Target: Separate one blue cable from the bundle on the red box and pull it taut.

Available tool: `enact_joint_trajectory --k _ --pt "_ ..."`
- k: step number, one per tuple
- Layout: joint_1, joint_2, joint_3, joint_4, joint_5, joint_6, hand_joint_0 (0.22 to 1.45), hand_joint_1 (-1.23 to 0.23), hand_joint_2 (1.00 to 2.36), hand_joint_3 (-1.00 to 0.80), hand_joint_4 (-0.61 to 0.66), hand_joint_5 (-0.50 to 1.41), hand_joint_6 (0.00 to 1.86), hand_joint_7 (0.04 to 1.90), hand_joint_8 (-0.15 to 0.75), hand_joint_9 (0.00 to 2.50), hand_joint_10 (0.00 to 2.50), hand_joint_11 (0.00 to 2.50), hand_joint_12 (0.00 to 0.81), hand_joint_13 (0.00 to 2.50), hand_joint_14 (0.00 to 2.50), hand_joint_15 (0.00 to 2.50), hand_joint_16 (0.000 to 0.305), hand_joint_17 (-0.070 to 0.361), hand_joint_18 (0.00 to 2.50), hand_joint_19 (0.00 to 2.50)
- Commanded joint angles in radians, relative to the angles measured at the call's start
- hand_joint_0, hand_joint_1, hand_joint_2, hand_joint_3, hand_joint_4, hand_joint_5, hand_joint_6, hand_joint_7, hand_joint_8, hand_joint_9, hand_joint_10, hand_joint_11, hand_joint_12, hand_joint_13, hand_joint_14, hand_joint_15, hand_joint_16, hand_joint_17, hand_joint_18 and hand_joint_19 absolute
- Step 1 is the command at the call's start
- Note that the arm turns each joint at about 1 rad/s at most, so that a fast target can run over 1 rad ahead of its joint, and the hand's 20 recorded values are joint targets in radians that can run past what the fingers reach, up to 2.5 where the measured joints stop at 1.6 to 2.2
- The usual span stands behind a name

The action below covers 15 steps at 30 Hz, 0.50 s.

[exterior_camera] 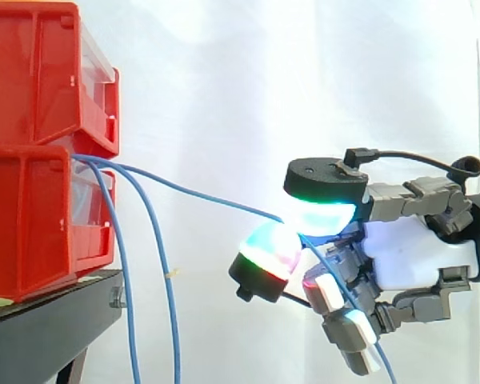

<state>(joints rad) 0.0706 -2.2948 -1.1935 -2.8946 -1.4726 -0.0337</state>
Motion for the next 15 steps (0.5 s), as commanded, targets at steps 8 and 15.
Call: enact_joint_trajectory --k 8,15 --pt "0.0 0.0 0.0 0.0 0.0 0.0 0.61 -0.87 1.01 -0.06 -0.02 -0.04 0.94 0.75 0.263 1.14 0.02 0.5 0.398 1.17 0.02 0.68 0.056 0.125 1.06 0.65" --pt "0.002 0.002 0.0 0.0 0.0 0.0 0.61 -0.87 1.01 -0.06 -0.02 -0.04 0.93 0.75 0.268 1.15 0.02 0.51 0.399 1.17 0.02 0.68 0.056 0.126 1.06 0.65"
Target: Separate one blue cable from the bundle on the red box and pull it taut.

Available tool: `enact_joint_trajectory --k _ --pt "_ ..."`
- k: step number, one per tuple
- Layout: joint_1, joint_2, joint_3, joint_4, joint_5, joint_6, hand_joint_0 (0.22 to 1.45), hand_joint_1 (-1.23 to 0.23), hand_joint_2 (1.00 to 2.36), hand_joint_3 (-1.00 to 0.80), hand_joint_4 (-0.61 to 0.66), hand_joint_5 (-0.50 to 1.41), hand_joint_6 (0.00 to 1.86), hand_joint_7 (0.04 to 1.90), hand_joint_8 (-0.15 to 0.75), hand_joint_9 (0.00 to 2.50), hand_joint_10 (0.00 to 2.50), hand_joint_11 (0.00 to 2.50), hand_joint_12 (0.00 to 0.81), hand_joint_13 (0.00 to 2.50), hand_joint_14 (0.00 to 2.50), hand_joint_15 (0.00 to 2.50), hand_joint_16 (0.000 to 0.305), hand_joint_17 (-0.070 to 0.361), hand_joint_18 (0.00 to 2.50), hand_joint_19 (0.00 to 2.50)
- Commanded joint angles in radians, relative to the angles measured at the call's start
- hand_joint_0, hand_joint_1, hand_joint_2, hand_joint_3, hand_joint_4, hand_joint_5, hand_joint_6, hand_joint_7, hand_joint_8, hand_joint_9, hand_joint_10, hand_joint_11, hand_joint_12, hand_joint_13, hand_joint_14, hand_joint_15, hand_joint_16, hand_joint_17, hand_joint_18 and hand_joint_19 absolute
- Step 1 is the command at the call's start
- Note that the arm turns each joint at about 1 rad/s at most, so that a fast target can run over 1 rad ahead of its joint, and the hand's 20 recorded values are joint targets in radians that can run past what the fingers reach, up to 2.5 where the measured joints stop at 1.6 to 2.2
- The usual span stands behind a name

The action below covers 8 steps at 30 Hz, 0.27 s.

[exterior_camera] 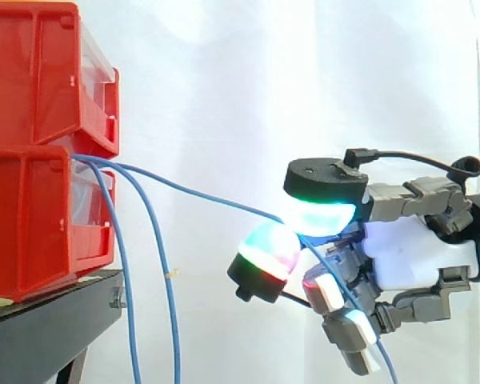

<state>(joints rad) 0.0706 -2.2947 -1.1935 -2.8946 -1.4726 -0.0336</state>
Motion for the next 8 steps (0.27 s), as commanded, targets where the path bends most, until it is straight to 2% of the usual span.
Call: enact_joint_trajectory --k 1,8 --pt "0.0 0.0 0.0 0.0 0.0 0.0 0.61 -0.87 1.01 -0.06 -0.02 -0.04 0.93 0.75 0.271 1.15 0.02 0.5 0.401 1.17 0.02 0.68 0.056 0.126 1.07 0.65" --pt "0.0 0.0 -0.002 0.0 0.0 0.0 0.61 -0.88 1.01 -0.06 -0.03 -0.04 0.93 0.75 0.27 1.15 0.02 0.5 0.403 1.17 0.02 0.68 0.056 0.126 1.07 0.65"
